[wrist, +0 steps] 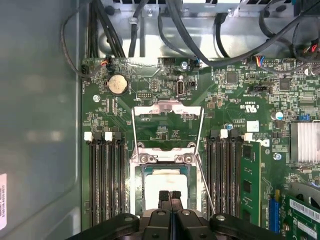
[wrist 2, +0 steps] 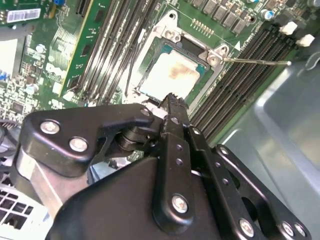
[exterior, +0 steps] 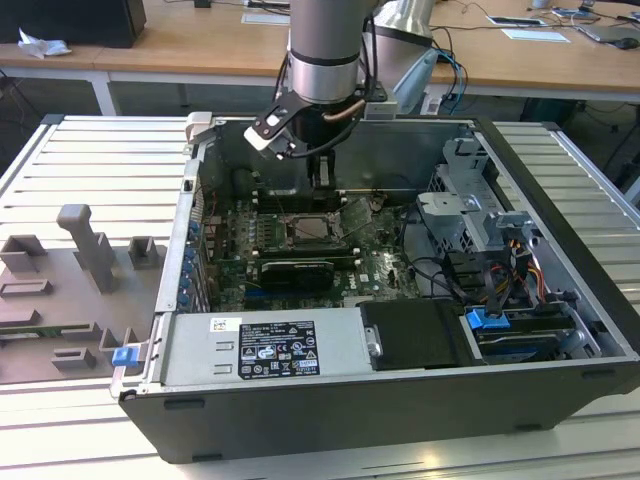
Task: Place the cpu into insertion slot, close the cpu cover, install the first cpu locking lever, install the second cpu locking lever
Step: 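Close the cpu cover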
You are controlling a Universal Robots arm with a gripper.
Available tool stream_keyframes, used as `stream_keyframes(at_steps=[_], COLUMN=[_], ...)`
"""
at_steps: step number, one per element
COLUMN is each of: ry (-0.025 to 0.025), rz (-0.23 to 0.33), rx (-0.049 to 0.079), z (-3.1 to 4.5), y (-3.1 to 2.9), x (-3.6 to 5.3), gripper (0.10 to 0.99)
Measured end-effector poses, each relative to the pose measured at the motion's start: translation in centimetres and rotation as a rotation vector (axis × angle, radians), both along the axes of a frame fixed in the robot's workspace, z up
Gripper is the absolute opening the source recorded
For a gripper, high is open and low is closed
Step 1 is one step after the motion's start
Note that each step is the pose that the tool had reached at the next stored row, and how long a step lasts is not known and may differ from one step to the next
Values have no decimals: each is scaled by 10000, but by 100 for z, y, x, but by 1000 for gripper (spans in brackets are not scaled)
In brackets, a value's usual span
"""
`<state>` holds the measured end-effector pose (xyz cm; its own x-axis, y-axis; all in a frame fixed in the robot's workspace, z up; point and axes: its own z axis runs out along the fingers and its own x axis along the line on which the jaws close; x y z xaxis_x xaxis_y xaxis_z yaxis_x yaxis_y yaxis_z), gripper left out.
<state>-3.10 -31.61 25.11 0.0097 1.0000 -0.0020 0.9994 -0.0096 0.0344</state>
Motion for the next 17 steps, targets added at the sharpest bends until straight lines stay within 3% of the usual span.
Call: stream_keyframes(at_steps=[4, 6, 9, 13, 17], ry=[1, 0, 1, 1, 1], rz=[-2, -3, -4, -1, -4], rx=[-3, -2, -2, -3, -2], z=[8, 81, 95, 178, 181], y=[-1, 0, 0, 0, 0], x=[61, 61, 136, 152, 236], gripper=[106, 106, 106, 106, 106])
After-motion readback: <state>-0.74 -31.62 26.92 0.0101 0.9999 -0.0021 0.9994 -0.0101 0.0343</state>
